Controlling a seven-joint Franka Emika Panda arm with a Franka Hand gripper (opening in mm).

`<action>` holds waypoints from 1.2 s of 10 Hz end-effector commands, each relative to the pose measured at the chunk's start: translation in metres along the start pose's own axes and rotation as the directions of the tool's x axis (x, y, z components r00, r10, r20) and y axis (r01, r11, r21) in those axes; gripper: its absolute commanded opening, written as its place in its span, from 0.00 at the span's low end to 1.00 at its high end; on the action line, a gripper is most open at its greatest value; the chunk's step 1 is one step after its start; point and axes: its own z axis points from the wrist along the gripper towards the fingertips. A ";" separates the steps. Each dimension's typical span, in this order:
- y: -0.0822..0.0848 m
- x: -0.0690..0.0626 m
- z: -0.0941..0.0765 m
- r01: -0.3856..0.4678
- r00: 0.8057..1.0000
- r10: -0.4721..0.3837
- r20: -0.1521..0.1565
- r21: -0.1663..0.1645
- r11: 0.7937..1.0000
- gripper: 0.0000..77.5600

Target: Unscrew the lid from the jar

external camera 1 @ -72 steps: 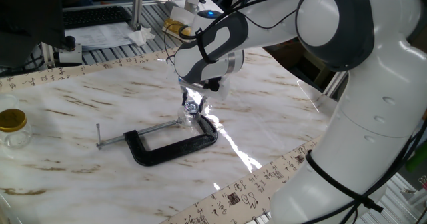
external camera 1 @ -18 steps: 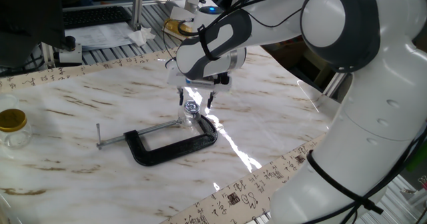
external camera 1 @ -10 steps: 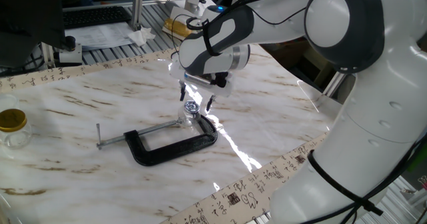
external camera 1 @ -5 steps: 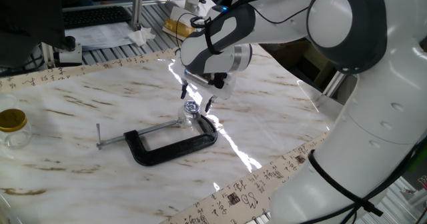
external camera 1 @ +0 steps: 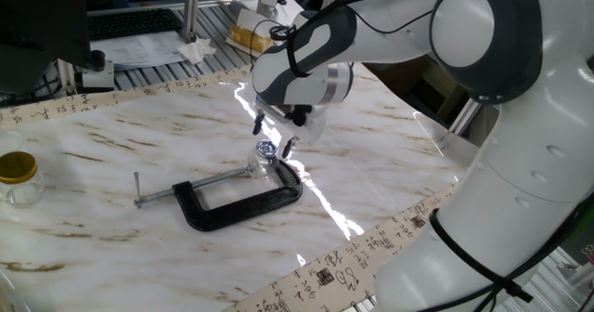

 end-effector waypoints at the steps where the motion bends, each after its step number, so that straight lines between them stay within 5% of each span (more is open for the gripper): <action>1: 0.003 0.002 0.004 -0.505 0.857 0.514 0.030 -0.144 0.851 1.00; 7: 0.006 0.004 0.012 -0.488 0.868 0.496 0.029 -0.138 0.862 1.00; 10: 0.007 0.004 0.014 -0.460 0.885 0.465 0.025 -0.114 0.881 1.00; 12: 0.005 0.005 0.014 -0.431 0.902 0.432 -0.004 -0.080 0.899 1.00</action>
